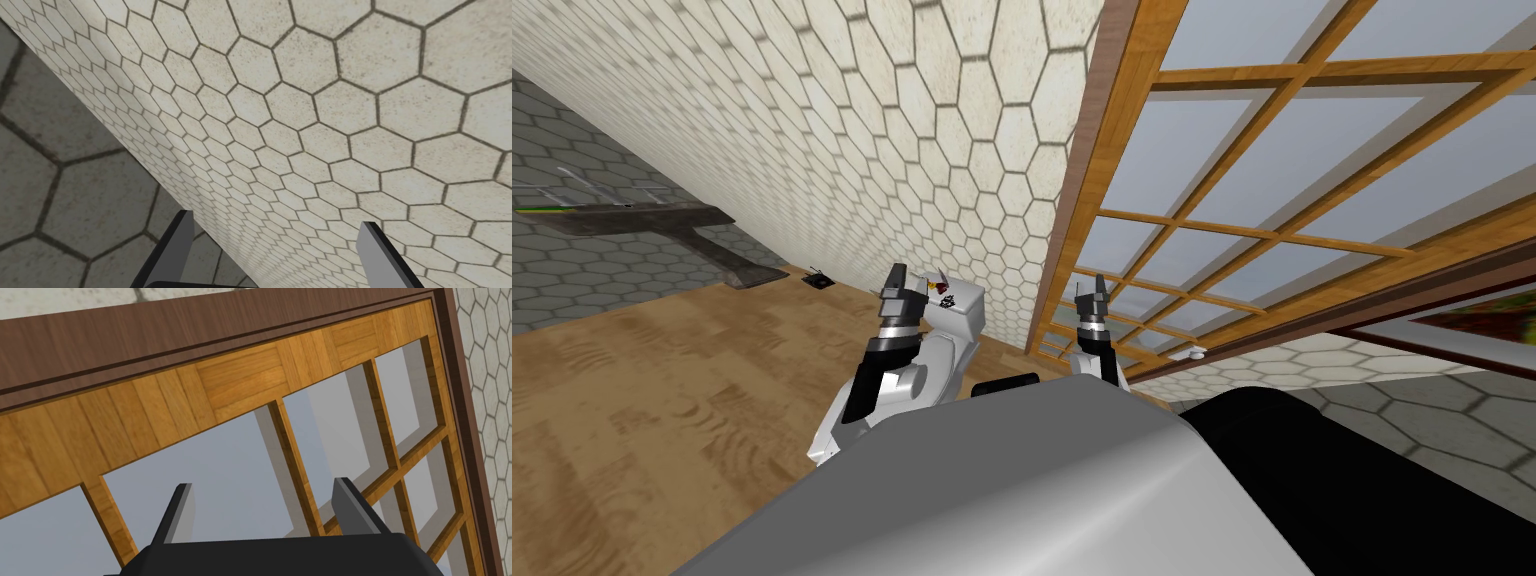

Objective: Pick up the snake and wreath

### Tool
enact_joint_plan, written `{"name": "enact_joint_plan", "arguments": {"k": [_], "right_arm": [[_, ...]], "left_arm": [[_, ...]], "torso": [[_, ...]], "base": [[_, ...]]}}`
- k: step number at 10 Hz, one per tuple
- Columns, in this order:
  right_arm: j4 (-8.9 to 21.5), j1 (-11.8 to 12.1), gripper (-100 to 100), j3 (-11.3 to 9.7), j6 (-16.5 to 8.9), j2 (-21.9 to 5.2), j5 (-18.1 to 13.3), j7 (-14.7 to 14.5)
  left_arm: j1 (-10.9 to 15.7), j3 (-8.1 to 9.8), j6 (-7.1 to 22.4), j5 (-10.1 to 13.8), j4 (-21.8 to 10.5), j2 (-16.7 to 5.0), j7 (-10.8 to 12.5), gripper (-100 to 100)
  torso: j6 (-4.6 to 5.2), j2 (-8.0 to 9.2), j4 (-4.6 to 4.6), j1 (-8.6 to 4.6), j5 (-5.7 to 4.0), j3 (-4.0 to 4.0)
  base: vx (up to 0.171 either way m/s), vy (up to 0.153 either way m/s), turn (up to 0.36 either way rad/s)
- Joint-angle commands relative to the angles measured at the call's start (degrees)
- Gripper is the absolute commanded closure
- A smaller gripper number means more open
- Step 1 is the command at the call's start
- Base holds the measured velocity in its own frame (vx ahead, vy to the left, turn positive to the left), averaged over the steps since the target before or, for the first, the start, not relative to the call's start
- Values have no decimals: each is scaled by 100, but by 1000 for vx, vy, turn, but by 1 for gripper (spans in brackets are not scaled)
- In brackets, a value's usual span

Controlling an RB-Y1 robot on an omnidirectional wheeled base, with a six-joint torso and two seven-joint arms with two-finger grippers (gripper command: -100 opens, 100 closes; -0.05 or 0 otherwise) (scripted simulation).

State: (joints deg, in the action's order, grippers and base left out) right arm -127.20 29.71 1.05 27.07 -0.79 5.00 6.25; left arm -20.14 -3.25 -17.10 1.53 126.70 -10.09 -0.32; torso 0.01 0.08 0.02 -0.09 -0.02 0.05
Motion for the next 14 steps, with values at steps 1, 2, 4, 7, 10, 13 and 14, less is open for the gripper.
{"name": "enact_joint_plan", "arguments": {"k": [1, 2, 4, 7, 10, 13, 14], "right_arm": [[0, 0, 0, 0, 0, 0, 0, 0], [0, 0, 0, 0, 0, 0, 0, 0], [0, 0, 0, 0, 0, 0, 0, 0], [0, 0, 0, 0, 0, 0, 0, 0], [0, 0, 0, 0, 0, 0, 0, 0], [0, 0, 0, 0, 0, 0, 0, 0], [0, 0, 0, 0, 0, 0, 0, 0]], "left_arm": [[38, 2, 166, 42, -59, -72, -6, -100], [158, -1, 416, 124, -154, -195, -17, -100], [285, -3, 692, 210, -253, -311, -29, -100], [416, -6, 1096, 301, -355, -418, -42, -100], [692, -12, 1602, 488, -571, -606, -74, -100], [836, -15, 2145, 582, -684, -688, -95, -100], [982, -18, 2318, 674, -801, -763, -120, -100]], "torso": [[0, 0, 0, 0, 0, 0], [-1, 0, 0, 1, 0, 0], [-1, 1, 0, 1, 0, 1], [-1, 2, 0, 0, 0, 1], [-1, 2, 1, 1, 0, 1], [-1, 2, 1, -2, -1, 2], [-1, 1, 0, 0, 0, 1]], "base": [[-23, -22, -3], [-23, -23, -3], [-31, -26, -3], [-28, -24, -4], [-31, -29, -6], [-28, -28, -7], [-23, -25, -16]]}}
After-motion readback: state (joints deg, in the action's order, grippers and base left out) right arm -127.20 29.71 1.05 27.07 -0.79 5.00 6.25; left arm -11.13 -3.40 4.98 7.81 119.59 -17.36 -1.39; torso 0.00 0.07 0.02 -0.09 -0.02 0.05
